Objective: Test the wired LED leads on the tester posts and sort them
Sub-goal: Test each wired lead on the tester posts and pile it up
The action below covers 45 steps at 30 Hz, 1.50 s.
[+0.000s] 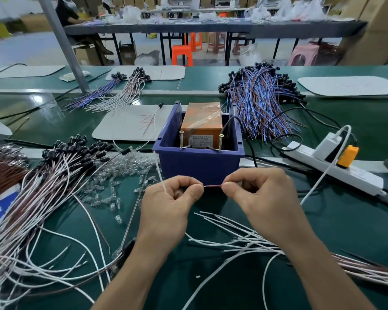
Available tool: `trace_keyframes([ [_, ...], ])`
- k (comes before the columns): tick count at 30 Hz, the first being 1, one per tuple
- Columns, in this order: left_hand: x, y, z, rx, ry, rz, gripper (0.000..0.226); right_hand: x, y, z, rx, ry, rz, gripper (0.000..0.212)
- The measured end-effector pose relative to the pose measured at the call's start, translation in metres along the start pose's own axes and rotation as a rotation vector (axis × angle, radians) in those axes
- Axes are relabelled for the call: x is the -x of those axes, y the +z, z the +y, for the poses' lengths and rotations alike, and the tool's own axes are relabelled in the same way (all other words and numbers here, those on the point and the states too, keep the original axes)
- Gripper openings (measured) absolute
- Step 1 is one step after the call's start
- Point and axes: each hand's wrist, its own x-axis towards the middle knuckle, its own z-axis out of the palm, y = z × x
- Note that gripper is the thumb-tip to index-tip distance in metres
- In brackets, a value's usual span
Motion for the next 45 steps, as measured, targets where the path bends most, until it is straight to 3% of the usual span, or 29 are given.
trace_keyframes([
  [5,0.003,0.002,0.002,0.015,-0.019,-0.019,0.022,0.0,0.001,0.002,-0.026,0.004,0.001,0.005],
  [9,-0.003,-0.005,-0.002,0.039,-0.057,0.058,0.018,-0.004,-0.007,0.007,-0.075,0.027,0.026,0.014],
  [13,0.0,-0.004,0.0,0.049,-0.023,0.033,0.013,-0.002,-0.006,0.001,-0.075,-0.006,0.023,0.002],
  [19,0.002,-0.005,0.004,0.027,0.015,-0.011,0.026,0.0,-0.003,0.003,-0.047,0.01,0.042,0.012],
  [28,0.003,-0.001,0.001,0.06,0.012,-0.014,0.006,0.001,-0.001,0.003,-0.047,-0.012,-0.007,0.012],
  [31,-0.001,-0.002,-0.003,0.094,-0.062,0.05,0.012,-0.006,-0.005,0.008,-0.098,0.012,0.101,0.012],
  [35,-0.002,-0.002,-0.008,0.093,-0.15,0.118,0.004,-0.024,-0.008,0.014,-0.079,0.061,0.256,0.018],
  [37,-0.001,-0.002,-0.009,0.054,-0.167,0.091,0.018,-0.029,-0.005,0.013,-0.029,0.057,0.294,0.022],
  [45,-0.002,-0.003,-0.014,0.015,-0.108,0.073,0.025,-0.038,0.006,0.008,0.086,0.015,0.385,0.013],
])
